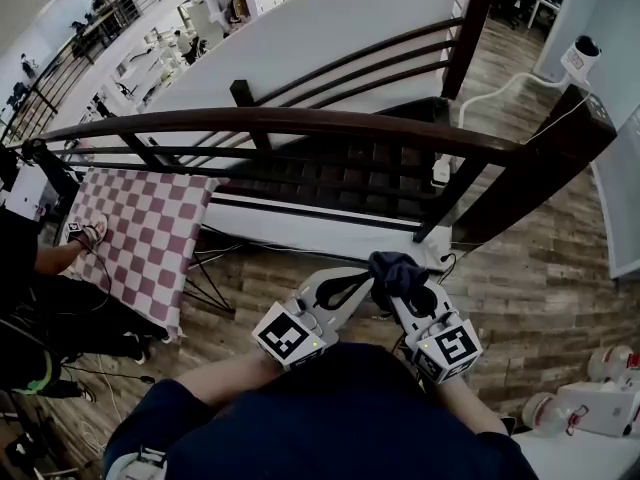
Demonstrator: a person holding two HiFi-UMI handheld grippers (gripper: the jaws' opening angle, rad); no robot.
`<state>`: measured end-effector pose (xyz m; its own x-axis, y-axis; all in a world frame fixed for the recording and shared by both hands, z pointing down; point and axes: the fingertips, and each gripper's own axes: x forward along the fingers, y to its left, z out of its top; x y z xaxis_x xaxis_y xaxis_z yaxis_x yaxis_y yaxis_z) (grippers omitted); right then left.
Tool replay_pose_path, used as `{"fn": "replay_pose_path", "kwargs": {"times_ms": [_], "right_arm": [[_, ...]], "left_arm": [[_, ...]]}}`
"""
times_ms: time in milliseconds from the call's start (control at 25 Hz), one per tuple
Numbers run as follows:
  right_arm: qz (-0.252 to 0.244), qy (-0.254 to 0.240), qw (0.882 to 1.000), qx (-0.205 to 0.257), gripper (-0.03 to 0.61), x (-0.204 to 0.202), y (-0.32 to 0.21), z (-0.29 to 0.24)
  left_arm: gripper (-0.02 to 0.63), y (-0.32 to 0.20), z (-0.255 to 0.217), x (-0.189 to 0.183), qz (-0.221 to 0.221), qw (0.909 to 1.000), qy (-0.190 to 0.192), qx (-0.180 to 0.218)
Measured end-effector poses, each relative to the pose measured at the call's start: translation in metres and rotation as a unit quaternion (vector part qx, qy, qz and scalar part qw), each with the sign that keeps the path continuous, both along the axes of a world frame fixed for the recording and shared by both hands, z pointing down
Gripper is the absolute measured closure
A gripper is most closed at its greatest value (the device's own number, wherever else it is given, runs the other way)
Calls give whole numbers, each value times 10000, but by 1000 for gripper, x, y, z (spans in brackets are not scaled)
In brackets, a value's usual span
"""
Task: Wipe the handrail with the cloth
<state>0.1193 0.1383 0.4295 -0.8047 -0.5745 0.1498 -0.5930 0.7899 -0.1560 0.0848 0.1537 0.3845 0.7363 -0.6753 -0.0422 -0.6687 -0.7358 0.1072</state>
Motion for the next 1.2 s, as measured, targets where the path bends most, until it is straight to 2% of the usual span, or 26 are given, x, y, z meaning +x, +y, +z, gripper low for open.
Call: {"fn": "replay_pose_path", "kwargs": {"times_ms": [520, 840, 1000, 1200], "right_arm": [[-224, 12, 9996, -148, 488, 47, -32, 20], [153, 214, 9996, -87, 488, 16, -106, 21], [629, 379, 9972, -101, 488, -6, -156, 19], [1172, 446, 9921, -106, 488, -30, -210, 16]], "left_arm": [[618, -25, 20, 34, -426, 9991, -39, -28], [618, -109, 14, -3, -147, 9997, 140, 164], [618, -164, 4, -36, 199, 9988, 312, 328], [618, -215, 5, -65, 615, 9976, 235, 201]]}}
